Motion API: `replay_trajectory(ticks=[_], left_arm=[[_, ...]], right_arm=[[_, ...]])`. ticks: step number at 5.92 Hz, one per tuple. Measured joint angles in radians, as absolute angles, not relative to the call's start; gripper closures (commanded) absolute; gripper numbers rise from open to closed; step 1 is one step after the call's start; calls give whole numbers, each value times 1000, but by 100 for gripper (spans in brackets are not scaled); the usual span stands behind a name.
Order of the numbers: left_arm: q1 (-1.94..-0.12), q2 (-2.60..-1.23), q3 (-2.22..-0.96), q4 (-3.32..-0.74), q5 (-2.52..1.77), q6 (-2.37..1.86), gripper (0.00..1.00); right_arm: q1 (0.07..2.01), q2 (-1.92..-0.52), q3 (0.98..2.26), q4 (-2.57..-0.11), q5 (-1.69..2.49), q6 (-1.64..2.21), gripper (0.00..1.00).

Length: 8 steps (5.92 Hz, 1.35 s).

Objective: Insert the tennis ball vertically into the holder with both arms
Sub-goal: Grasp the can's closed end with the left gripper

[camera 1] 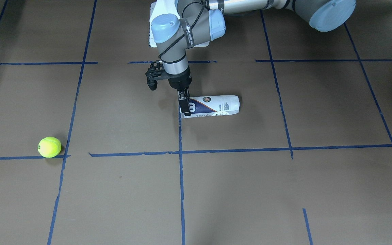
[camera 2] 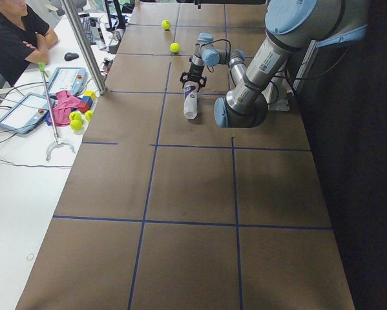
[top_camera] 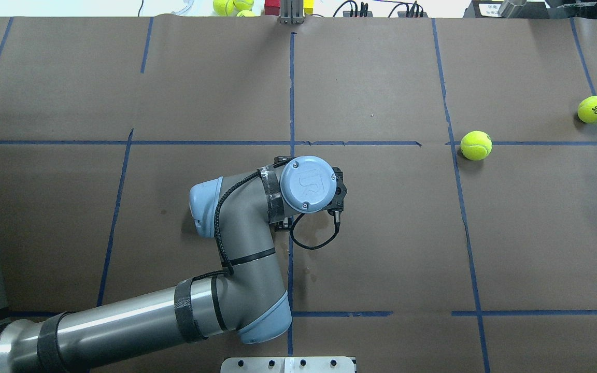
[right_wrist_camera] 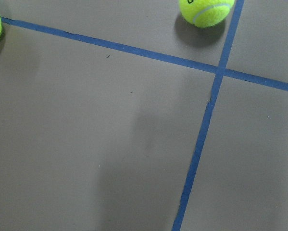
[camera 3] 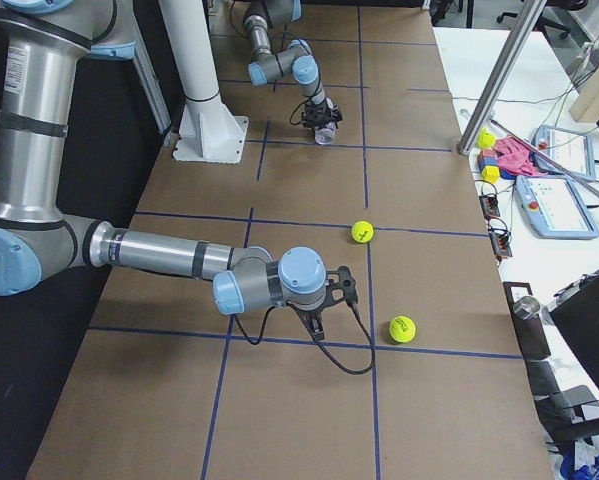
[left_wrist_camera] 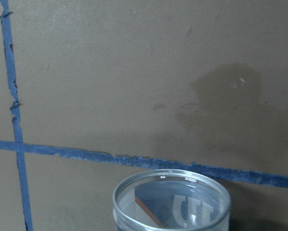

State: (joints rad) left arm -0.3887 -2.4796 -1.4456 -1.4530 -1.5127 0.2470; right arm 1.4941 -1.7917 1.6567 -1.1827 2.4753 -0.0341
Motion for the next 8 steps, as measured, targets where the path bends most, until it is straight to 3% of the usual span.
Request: replay_trajectory(ticks=[7, 8], left_arm=[[-385, -2455, -1438, -1493, -1512, 245, 0], [-385, -2455, -1433, -1493, -1511, 246, 4]], right_arm=[[1494, -1798, 1657, -1183, 2480, -35, 0], [1494, -1800, 1657, -1183, 2480, -35, 0]])
